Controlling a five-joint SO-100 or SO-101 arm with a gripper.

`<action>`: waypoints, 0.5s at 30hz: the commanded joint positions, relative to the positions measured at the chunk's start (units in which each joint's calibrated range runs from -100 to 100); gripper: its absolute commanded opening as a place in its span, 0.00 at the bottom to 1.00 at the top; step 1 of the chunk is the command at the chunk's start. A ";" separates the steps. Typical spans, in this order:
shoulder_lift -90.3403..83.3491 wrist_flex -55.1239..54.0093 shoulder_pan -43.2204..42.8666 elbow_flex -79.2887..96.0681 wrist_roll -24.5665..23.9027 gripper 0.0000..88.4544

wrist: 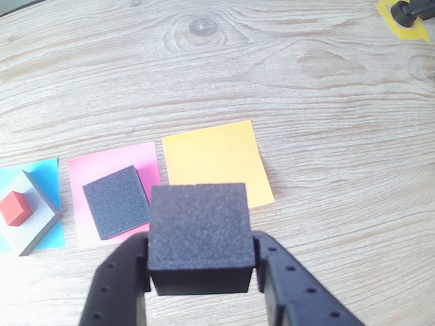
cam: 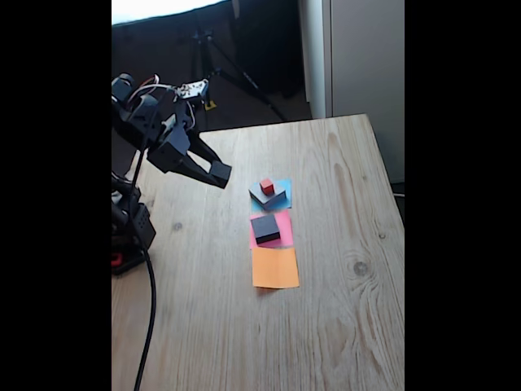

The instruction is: Tower of hanoi

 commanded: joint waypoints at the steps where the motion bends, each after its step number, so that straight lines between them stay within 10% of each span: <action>1: -6.23 -12.49 2.56 15.06 0.69 0.01; 15: -12.58 -61.78 4.07 63.15 0.69 0.01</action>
